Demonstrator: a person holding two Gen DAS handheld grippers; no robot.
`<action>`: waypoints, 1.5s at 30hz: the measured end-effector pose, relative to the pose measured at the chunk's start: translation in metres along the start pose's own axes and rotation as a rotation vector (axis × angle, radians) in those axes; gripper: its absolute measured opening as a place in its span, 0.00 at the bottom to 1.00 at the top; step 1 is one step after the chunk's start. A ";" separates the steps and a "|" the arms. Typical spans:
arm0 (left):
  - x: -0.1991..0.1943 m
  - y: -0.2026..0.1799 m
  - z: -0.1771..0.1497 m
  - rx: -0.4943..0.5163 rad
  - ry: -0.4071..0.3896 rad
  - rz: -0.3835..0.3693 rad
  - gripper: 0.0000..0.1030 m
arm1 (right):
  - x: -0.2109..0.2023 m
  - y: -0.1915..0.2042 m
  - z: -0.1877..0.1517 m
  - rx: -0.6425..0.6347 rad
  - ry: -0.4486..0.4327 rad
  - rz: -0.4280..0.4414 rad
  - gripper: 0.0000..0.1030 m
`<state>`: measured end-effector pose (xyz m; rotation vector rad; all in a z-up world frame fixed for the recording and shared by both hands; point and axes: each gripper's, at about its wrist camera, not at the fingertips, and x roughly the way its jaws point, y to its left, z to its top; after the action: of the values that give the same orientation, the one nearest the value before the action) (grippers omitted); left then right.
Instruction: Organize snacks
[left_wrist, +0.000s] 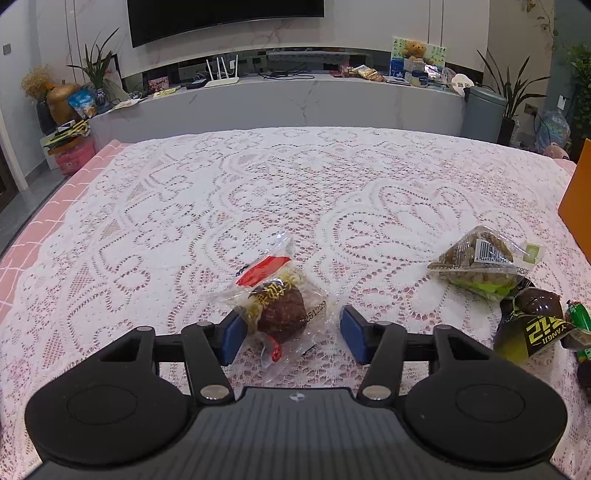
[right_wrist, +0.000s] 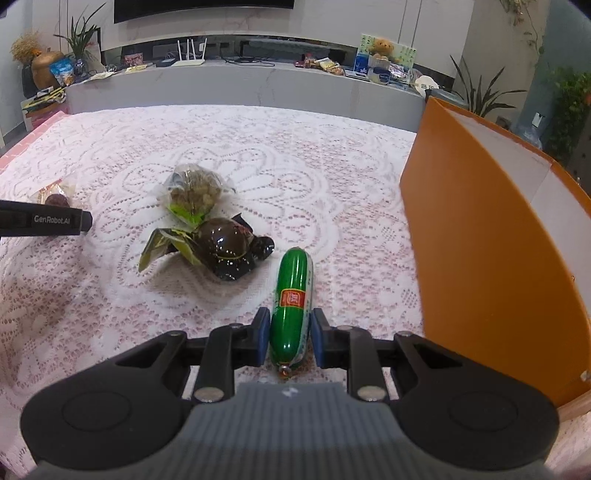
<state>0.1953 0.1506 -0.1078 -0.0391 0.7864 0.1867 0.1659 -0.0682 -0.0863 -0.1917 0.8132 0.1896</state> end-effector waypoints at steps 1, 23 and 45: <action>0.000 0.000 0.000 0.002 0.001 -0.001 0.56 | 0.001 0.000 0.000 0.002 -0.001 0.005 0.22; -0.037 -0.029 -0.012 0.026 0.081 -0.238 0.47 | 0.008 -0.012 -0.006 0.115 -0.014 0.091 0.37; -0.036 -0.037 -0.016 0.067 0.092 -0.230 0.47 | 0.002 -0.025 -0.005 0.177 -0.003 0.072 0.20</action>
<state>0.1660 0.1068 -0.0951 -0.0746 0.8725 -0.0603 0.1694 -0.0930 -0.0889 0.0043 0.8303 0.1842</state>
